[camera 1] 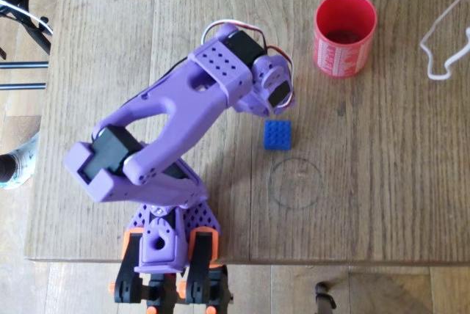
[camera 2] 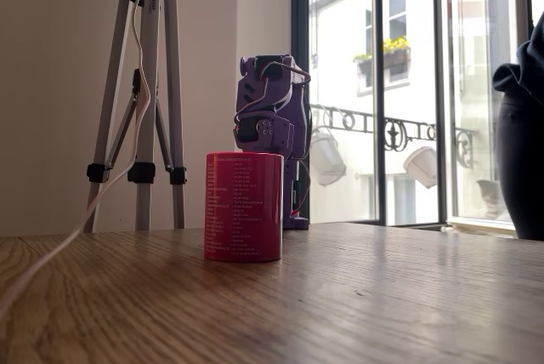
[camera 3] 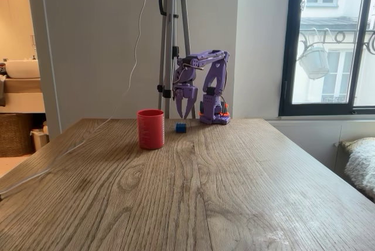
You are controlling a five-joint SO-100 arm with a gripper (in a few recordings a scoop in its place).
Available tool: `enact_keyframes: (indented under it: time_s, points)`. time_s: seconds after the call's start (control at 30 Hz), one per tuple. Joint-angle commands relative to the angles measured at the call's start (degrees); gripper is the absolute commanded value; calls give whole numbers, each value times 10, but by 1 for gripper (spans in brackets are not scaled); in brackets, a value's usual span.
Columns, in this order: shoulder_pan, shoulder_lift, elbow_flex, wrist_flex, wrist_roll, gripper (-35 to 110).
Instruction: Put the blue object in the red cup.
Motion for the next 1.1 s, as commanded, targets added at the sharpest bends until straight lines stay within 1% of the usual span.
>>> enact_keyframes:
  time_s: [0.0,0.13,0.23,0.4,0.7,0.87,0.9,0.93,1.03,1.07]
  points:
    - [2,-5,-9,62,4,52]
    - [5,-28,-8,77,21,52]
    - [4,-31,-8,81,30,57]
    - [4,-47,-7,71,33,57]
    - [3,-151,-11,-25,54,54]
    - [28,-177,-25,-46,40,50]
    - [34,-177,-28,-47,38,47]
    - [39,-177,-33,-47,29,40]
    - [50,-177,-49,-46,13,2]
    - [53,-178,-52,-41,22,0]
